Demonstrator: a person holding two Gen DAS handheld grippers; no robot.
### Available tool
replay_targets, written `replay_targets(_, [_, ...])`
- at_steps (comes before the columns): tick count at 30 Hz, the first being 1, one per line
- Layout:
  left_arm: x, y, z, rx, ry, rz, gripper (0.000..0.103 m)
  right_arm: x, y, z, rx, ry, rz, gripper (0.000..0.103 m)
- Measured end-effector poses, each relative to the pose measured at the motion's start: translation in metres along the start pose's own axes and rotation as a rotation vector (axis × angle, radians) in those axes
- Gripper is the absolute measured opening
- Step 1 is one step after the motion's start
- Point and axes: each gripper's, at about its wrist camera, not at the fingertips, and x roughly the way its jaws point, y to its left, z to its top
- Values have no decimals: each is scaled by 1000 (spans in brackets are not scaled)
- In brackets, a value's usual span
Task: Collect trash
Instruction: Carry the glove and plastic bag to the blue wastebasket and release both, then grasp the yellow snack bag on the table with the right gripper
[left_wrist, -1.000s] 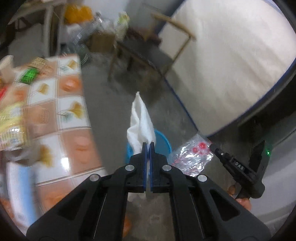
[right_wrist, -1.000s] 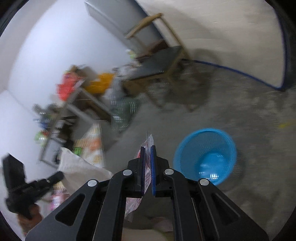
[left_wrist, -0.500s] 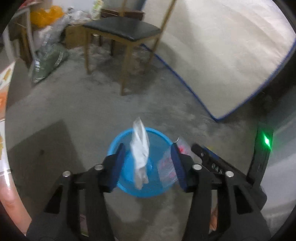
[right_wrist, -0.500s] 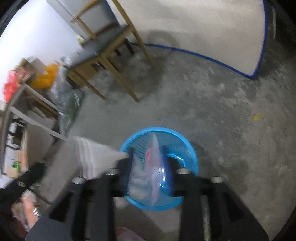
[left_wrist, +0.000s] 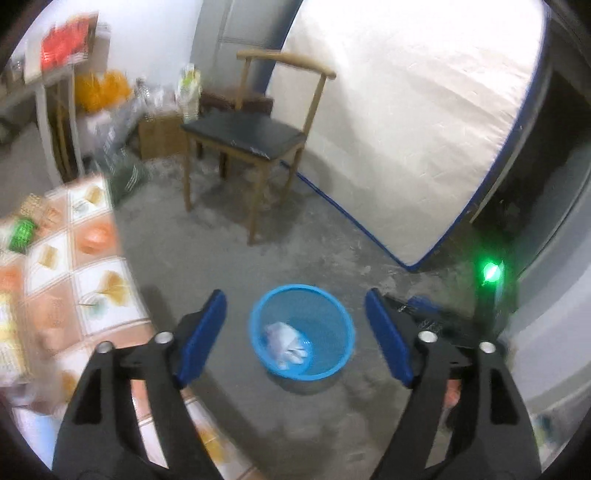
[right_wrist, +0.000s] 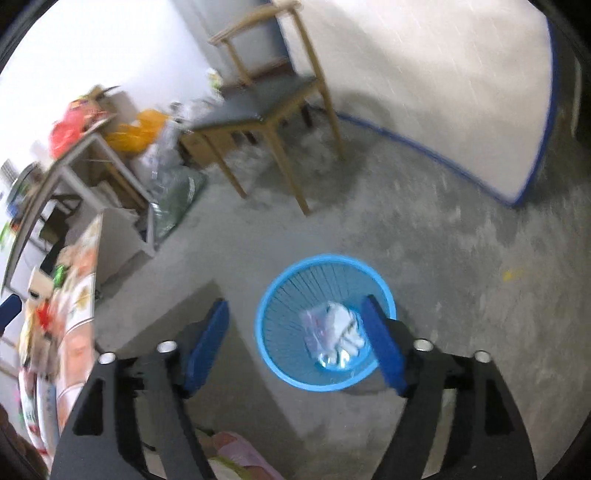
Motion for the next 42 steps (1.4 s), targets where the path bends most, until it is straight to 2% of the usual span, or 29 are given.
replay_targets(2, [-37, 6, -14, 18, -35, 56, 82, -27, 24, 1, -75, -48, 22, 89])
replay_targets(4, [-73, 18, -36, -21, -52, 82, 84, -44, 46, 0, -118, -65, 76, 93])
replay_targets(8, [-125, 51, -72, -177, -58, 101, 86, -56, 89, -4, -135, 23, 268, 93])
replay_targets(10, [-151, 72, -92, -250, -83, 144, 89, -63, 117, -10, -166, 43, 353, 93])
replay_targets(13, [-181, 98, -117, -311, -112, 184, 94, -74, 160, -20, -218, 53, 459, 93])
replay_targets(16, [-199, 121, -130, -357, -95, 223, 94, -78, 207, -29, -268, 82, 554, 93])
replay_targets(18, [-213, 136, -137, -404, -133, 235, 94, -78, 241, -34, -300, 111, 597, 93])
replay_targets(22, [-224, 156, -144, -429, -202, 243, 94, -70, 300, -41, -380, 157, 606, 93])
replay_targets(26, [-231, 162, -147, -358, -228, 303, 94, -53, 353, -46, -465, 192, 590, 93])
replay_targets(29, [-230, 172, -145, -325, -244, 313, 94, -38, 372, -44, -474, 204, 591, 91])
replay_targets(33, [-222, 186, -142, -317, -236, 305, 94, -1, 397, -44, -444, 273, 599, 86])
replay_targets(35, [-219, 190, -139, -307, -244, 304, 94, 18, 408, -48, -443, 314, 587, 83])
replay_targets(40, [-210, 205, -136, -298, -230, 293, 94, 44, 431, -58, -479, 342, 542, 77])
replay_targets(42, [-207, 213, -136, -310, -214, 266, 88, 49, 433, -60, -484, 349, 534, 63])
